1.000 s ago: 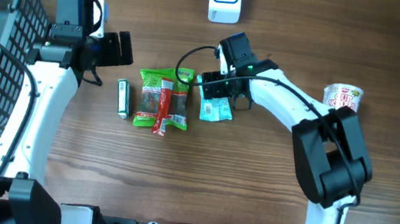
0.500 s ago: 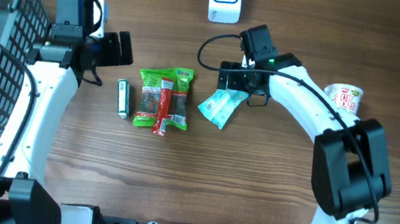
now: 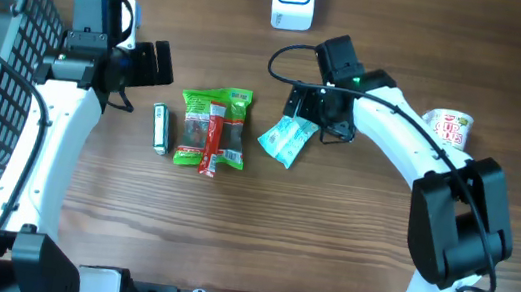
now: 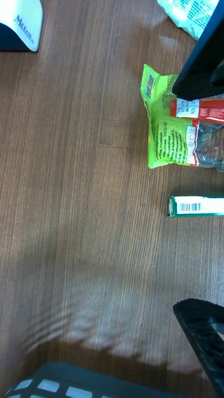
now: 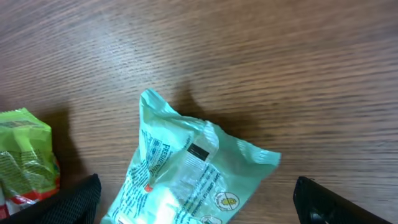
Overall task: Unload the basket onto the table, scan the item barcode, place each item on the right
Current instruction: 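Grasp the mint-green packet with the right gripper and lift it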
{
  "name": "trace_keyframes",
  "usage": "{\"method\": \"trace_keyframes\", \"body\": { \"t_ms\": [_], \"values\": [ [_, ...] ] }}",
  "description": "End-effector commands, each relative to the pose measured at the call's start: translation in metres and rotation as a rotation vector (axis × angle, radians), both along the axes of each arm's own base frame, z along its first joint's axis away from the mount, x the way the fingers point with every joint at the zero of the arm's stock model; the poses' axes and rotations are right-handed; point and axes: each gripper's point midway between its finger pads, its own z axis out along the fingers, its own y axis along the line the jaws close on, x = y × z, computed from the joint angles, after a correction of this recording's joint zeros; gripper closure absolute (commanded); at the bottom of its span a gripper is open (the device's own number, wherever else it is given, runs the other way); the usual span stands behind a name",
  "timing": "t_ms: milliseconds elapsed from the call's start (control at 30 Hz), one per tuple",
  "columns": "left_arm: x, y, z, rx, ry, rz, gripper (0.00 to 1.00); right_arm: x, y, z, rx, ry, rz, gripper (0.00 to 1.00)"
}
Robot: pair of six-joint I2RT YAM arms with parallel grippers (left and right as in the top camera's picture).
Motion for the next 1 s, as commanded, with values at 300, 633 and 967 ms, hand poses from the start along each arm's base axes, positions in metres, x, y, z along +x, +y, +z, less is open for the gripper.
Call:
{"method": "trace_keyframes", "body": {
  "t_ms": [300, 633, 967],
  "values": [
    [0.001, 0.002, 0.001, 0.009, -0.003, 0.005, 0.00, -0.016, 0.003, -0.021, 0.123, 0.067, -0.093, 0.19],
    [0.001, 0.002, 0.001, 0.009, -0.003, 0.005, 0.00, -0.012, 0.001, -0.023, 0.164, 0.060, -0.098, 0.45],
    [0.001, 0.002, 0.001, 0.009, -0.004, 0.005, 0.00, -0.012, 0.008, -0.037, 0.248, -0.010, -0.034, 0.74]
  ]
}}
